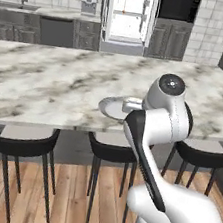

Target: Take the cheese, fish, and carrot from the fridge and place them on the plate on the dining counter to create an appetizer plate.

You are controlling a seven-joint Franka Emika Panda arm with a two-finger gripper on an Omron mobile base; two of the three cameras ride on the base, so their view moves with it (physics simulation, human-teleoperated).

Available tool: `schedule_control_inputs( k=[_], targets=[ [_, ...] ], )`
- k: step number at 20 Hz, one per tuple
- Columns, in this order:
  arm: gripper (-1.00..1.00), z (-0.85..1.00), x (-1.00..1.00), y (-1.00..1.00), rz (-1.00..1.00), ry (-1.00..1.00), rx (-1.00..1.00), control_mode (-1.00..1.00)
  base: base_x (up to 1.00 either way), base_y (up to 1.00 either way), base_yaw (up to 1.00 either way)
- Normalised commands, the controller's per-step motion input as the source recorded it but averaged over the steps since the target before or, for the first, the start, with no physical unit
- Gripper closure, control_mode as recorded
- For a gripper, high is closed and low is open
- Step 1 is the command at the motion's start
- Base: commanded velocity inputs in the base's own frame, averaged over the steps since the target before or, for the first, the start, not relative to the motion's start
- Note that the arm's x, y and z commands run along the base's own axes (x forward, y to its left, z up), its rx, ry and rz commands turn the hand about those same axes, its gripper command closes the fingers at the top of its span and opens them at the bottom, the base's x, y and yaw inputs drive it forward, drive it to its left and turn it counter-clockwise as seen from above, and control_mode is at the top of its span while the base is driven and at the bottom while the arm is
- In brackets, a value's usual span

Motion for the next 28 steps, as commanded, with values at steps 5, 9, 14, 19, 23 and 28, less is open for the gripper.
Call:
schedule_control_inputs(
  k=[5, 9, 14, 19, 23, 28],
  targets=[
    [1.00, 0.00, 0.00, 0.00, 0.00, 0.00, 0.00, 1.00, 0.76, 0.43, -0.38],
    [1.00, 0.00, 0.00, 0.00, 0.00, 0.00, 0.00, 1.00, 0.66, 0.44, -0.35],
    [1.00, 0.00, 0.36, 0.15, -0.15, 0.05, -0.01, -1.00, 0.23, 0.18, -0.13],
    [1.00, -0.24, 0.90, 0.01, -0.09, 0.15, 0.00, -1.00, 0.00, 0.00, 0.00],
    [1.00, -0.71, 1.00, 0.00, 0.00, 0.24, 0.00, -1.00, 0.00, 0.00, 0.00],
    [1.00, -0.96, 0.80, 0.01, 0.00, 0.16, 0.00, -1.00, 0.00, 0.00, 0.00]
  ],
)
